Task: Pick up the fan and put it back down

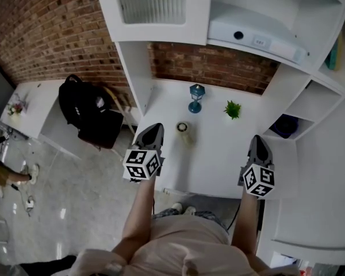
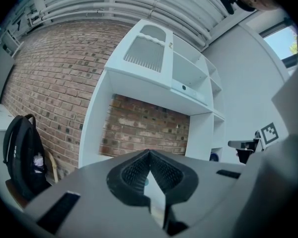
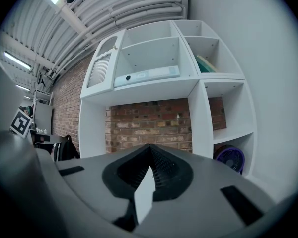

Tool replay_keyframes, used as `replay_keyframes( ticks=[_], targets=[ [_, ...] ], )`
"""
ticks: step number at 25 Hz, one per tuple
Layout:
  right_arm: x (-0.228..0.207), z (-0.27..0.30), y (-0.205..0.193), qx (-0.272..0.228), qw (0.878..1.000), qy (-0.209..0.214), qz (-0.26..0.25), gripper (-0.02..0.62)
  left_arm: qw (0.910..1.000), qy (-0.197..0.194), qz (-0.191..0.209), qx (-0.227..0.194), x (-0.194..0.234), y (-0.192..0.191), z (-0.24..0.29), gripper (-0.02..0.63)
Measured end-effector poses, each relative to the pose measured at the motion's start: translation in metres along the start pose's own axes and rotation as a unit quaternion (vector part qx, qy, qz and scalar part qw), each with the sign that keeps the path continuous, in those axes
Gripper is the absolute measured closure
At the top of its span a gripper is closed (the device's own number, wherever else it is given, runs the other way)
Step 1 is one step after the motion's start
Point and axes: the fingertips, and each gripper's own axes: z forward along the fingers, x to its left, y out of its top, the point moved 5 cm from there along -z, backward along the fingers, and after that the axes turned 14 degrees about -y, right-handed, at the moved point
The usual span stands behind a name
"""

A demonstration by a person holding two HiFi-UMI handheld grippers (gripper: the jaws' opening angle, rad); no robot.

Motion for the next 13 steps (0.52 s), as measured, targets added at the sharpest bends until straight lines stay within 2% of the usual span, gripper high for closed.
replay_keyframes(
  ticks=[13],
  targets=[
    [0.0000,0.0042,-0.0033,0.008,1.000,0.005,0.001,0.580,1.0000,-0.001,-0.006,-0.001,-0.0003,-0.0005,0.0042,0.578]
  ],
)
